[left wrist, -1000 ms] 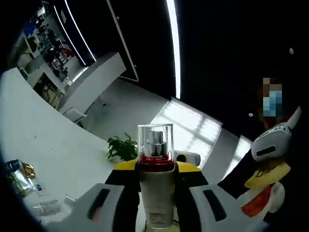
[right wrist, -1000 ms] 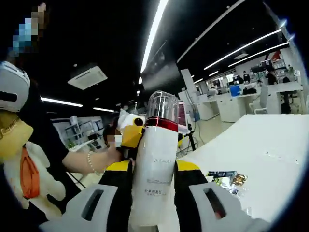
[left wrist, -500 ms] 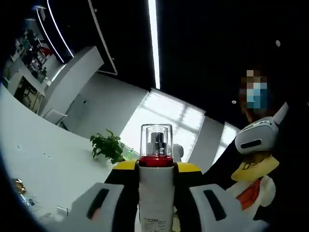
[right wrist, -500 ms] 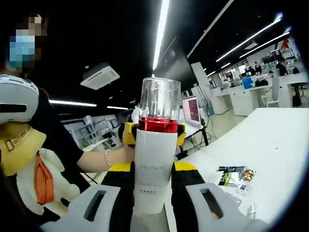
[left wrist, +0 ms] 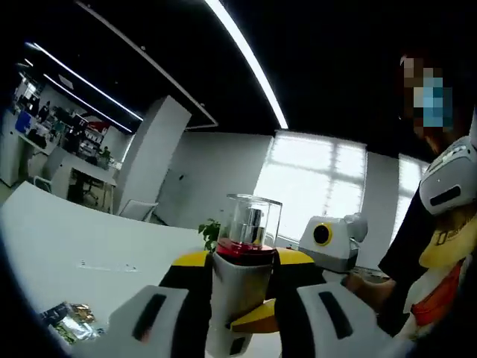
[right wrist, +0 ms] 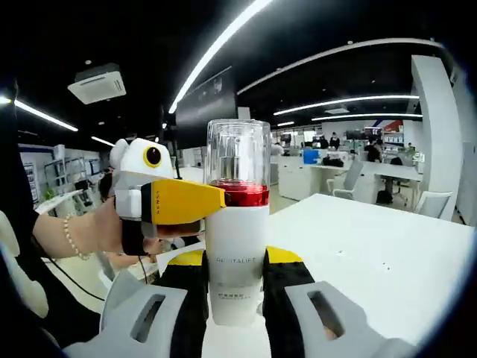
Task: Arrange the skincare products in the storage area until every visible bottle or jar stands upright without overlapping.
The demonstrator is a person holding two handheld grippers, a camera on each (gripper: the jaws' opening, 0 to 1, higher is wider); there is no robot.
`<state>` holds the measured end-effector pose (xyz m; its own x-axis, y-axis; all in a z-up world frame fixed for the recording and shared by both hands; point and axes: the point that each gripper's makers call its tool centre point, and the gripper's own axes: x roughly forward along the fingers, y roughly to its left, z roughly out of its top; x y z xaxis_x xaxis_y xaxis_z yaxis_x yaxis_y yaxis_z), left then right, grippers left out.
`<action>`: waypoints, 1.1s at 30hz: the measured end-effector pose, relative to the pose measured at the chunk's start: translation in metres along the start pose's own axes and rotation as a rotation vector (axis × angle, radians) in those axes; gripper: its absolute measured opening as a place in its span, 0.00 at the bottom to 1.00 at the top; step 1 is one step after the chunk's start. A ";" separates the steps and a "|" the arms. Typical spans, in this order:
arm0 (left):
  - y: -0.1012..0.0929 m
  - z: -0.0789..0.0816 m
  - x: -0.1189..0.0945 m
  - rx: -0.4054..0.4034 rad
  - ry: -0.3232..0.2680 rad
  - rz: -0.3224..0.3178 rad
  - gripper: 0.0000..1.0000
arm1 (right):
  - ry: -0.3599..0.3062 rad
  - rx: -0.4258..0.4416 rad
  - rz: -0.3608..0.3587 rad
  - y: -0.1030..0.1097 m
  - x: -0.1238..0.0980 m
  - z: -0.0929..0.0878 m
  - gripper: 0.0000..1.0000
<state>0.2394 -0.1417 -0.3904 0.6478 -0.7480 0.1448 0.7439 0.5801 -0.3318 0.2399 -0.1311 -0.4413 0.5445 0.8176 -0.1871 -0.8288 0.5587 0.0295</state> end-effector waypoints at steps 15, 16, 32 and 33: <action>0.008 -0.029 -0.002 0.265 0.193 0.218 0.23 | 0.011 -0.121 -0.218 -0.004 -0.003 -0.016 0.26; 0.009 -0.029 -0.002 0.261 0.195 0.214 0.23 | 0.008 -0.120 -0.219 -0.004 -0.003 -0.016 0.27; -0.030 -0.048 -0.011 0.211 0.321 -0.325 0.21 | -0.138 -0.102 0.397 0.025 -0.036 -0.020 0.32; -0.037 -0.051 -0.011 0.216 0.326 -0.359 0.22 | -0.135 -0.094 0.445 0.028 -0.039 -0.023 0.32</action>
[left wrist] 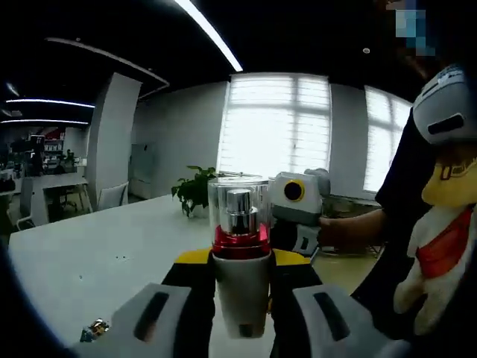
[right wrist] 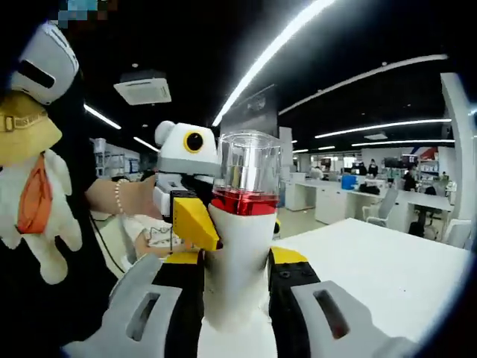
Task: Arrange the skincare products in the storage area until every visible bottle or jar stands upright without overlapping.
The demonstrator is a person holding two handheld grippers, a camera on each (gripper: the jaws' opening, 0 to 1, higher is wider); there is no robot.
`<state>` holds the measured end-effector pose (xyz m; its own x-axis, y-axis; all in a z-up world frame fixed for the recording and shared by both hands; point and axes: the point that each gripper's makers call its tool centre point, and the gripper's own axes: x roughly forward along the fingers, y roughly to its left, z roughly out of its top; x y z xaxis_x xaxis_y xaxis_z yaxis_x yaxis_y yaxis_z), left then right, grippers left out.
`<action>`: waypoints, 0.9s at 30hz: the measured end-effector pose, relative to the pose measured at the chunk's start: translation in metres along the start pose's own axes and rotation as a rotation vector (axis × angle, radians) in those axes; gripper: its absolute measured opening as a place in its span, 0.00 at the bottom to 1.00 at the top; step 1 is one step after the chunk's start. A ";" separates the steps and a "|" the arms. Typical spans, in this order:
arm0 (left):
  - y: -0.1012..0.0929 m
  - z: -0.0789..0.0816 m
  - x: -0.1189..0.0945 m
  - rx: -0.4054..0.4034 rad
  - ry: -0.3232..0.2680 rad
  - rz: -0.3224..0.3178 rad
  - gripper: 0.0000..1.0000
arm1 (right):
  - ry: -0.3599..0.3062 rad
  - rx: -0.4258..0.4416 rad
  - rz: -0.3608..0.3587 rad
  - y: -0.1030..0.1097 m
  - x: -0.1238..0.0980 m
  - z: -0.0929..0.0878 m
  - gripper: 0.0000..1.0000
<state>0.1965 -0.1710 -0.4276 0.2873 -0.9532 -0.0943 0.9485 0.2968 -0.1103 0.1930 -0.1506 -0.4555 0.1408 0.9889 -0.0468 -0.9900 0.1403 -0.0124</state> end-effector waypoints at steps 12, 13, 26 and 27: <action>-0.011 -0.044 0.007 0.038 0.095 -0.118 0.22 | 0.030 0.012 0.045 0.017 0.016 -0.039 0.29; -0.010 -0.049 0.007 0.027 0.110 -0.122 0.22 | 0.036 0.014 0.044 0.017 0.017 -0.044 0.29; 0.000 -0.100 0.018 -0.139 0.136 -0.126 0.24 | 0.125 -0.003 -0.024 0.005 0.017 -0.105 0.29; 0.001 -0.104 0.019 -0.144 0.145 -0.126 0.25 | 0.130 -0.009 -0.030 0.004 0.017 -0.109 0.29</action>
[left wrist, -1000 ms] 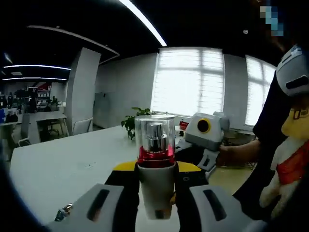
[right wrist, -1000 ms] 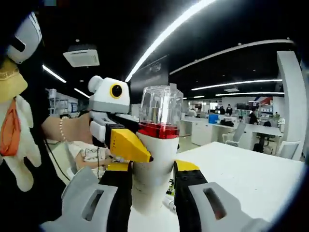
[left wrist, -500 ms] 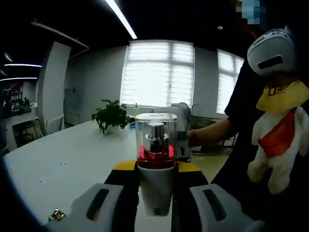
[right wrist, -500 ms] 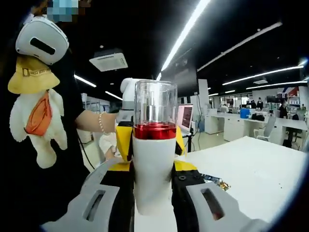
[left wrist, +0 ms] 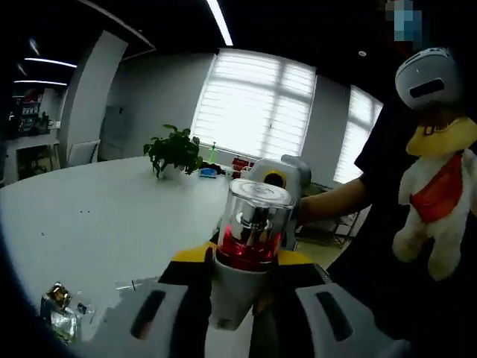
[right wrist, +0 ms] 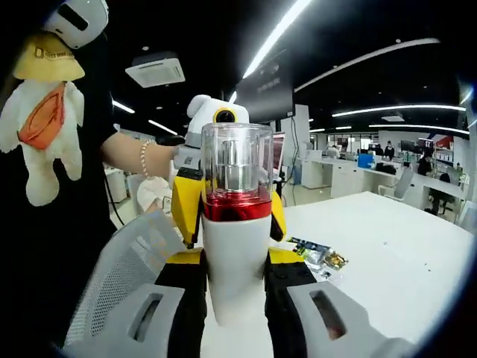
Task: Arrange the skincare products in the storage area until every visible bottle or jar stands upright without overlapping.
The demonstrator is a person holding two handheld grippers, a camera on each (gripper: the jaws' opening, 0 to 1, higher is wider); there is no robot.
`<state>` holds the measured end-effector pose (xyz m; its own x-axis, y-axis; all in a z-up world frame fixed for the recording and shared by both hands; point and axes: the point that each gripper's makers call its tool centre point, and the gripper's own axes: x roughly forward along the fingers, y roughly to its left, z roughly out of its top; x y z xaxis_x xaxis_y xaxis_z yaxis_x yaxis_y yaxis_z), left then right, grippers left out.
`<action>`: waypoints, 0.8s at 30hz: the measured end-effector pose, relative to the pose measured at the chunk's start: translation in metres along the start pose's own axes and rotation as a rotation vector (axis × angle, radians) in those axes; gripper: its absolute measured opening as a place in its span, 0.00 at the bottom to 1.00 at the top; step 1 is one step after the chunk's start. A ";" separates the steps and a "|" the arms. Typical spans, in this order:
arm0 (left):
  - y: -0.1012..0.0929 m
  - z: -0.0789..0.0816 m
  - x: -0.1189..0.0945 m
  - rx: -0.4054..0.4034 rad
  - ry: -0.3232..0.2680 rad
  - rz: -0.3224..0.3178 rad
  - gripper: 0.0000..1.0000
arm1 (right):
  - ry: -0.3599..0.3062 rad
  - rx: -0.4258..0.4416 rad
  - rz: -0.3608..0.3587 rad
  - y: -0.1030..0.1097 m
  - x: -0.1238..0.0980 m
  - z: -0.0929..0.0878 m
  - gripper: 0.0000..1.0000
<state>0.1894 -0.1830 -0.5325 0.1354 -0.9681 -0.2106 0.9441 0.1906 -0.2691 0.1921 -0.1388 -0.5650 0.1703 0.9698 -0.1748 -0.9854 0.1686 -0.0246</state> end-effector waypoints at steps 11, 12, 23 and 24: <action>0.015 -0.040 0.016 -0.010 0.075 -0.024 0.26 | 0.096 -0.032 -0.053 -0.008 0.002 -0.050 0.29; 0.016 -0.044 0.017 -0.007 0.082 -0.023 0.26 | 0.104 -0.029 -0.062 -0.008 0.002 -0.056 0.29; 0.025 -0.092 0.034 0.016 0.190 -0.036 0.26 | 0.222 0.010 -0.076 -0.008 0.004 -0.109 0.29; 0.026 -0.095 0.034 0.016 0.194 -0.036 0.26 | 0.233 0.006 -0.077 -0.008 0.004 -0.111 0.29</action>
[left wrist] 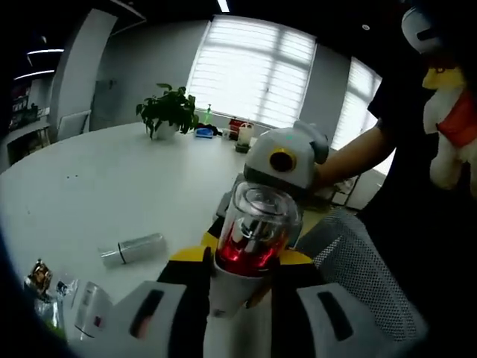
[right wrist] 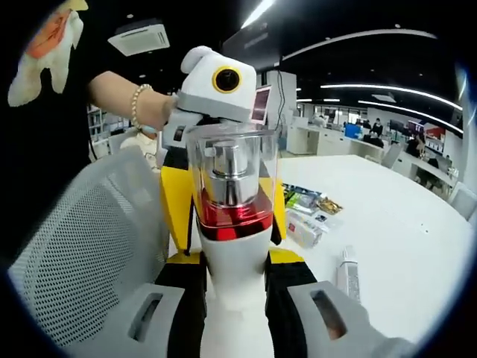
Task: Arrange the skincare products in the storage area until every visible bottle or jar stands upright without overlapping.
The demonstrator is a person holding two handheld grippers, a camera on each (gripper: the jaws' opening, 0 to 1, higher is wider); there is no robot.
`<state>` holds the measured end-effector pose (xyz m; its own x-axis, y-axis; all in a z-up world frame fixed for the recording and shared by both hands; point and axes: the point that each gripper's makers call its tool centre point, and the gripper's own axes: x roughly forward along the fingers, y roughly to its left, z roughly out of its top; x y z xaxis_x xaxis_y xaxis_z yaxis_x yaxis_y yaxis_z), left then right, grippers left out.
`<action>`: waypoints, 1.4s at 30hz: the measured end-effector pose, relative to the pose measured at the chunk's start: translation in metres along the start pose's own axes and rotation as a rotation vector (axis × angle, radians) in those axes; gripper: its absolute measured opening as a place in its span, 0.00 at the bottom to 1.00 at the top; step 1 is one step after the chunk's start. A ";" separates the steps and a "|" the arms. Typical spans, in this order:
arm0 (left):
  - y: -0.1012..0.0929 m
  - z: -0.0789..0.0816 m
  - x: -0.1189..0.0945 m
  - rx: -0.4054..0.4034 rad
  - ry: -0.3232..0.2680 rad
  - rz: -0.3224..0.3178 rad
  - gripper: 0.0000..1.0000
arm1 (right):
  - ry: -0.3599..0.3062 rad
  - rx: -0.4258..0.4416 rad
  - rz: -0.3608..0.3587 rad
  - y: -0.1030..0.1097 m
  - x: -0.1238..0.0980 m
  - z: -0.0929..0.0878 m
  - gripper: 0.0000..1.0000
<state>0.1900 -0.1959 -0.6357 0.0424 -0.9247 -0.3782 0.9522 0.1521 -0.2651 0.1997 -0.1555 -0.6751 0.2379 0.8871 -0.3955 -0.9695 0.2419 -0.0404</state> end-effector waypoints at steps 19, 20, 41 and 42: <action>0.020 -0.013 0.012 -0.022 -0.007 -0.003 0.26 | 0.063 0.016 -0.024 -0.012 0.002 -0.022 0.29; 0.022 -0.012 0.013 -0.024 -0.011 -0.005 0.26 | 0.064 0.016 -0.025 -0.015 0.002 -0.023 0.29; 0.069 0.012 0.034 0.000 -0.021 -0.012 0.26 | 0.073 0.021 -0.049 -0.072 -0.002 -0.026 0.30; 0.071 0.012 0.034 0.003 -0.020 -0.012 0.26 | 0.073 0.021 -0.051 -0.074 -0.002 -0.026 0.30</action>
<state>0.2624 -0.2213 -0.6563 0.0373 -0.9334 -0.3568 0.9535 0.1401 -0.2668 0.2698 -0.1850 -0.6953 0.2809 0.8425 -0.4596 -0.9547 0.2945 -0.0435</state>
